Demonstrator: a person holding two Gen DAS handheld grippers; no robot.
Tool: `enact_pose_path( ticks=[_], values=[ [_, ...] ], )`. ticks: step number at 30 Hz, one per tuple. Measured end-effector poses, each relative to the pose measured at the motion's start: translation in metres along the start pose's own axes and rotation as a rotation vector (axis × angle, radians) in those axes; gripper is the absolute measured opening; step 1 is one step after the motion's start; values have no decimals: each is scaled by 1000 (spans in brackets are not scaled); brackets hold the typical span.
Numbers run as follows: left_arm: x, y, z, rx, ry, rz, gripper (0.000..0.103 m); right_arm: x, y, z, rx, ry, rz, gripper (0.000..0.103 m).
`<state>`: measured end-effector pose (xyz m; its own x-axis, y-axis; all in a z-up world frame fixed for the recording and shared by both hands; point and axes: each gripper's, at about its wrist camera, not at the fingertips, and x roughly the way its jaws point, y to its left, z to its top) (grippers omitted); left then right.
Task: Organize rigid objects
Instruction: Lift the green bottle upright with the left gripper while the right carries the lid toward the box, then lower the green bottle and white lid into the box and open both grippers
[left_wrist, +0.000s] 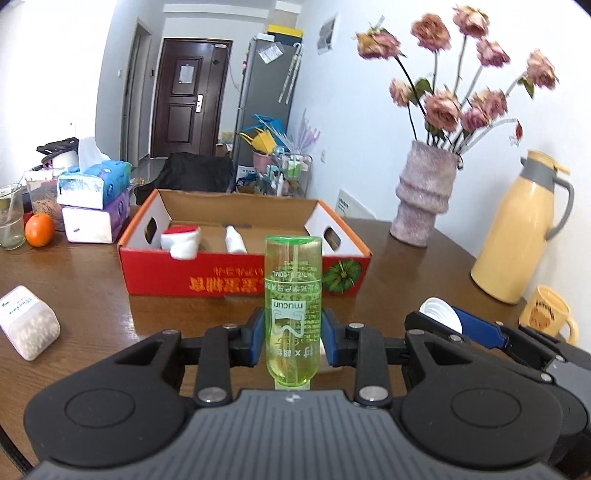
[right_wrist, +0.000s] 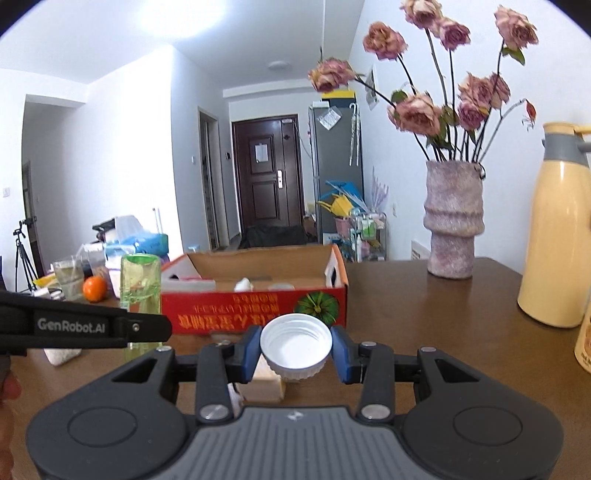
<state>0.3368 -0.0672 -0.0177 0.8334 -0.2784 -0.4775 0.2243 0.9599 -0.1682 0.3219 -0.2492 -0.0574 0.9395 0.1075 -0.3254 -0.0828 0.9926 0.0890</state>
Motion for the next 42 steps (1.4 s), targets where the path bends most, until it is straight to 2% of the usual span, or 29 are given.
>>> enact_pose_path(
  ticks=[13,22,42],
  values=[
    [15,10,42,-58,-75,34,32,25,14,29,10,-67,20,40],
    [42,23,60,-101,-73,49,32,52,13,42,17,-95,15,40],
    [103,31,95,-116,-89,67,32,125,8,64,2,-88,35,40]
  ],
)
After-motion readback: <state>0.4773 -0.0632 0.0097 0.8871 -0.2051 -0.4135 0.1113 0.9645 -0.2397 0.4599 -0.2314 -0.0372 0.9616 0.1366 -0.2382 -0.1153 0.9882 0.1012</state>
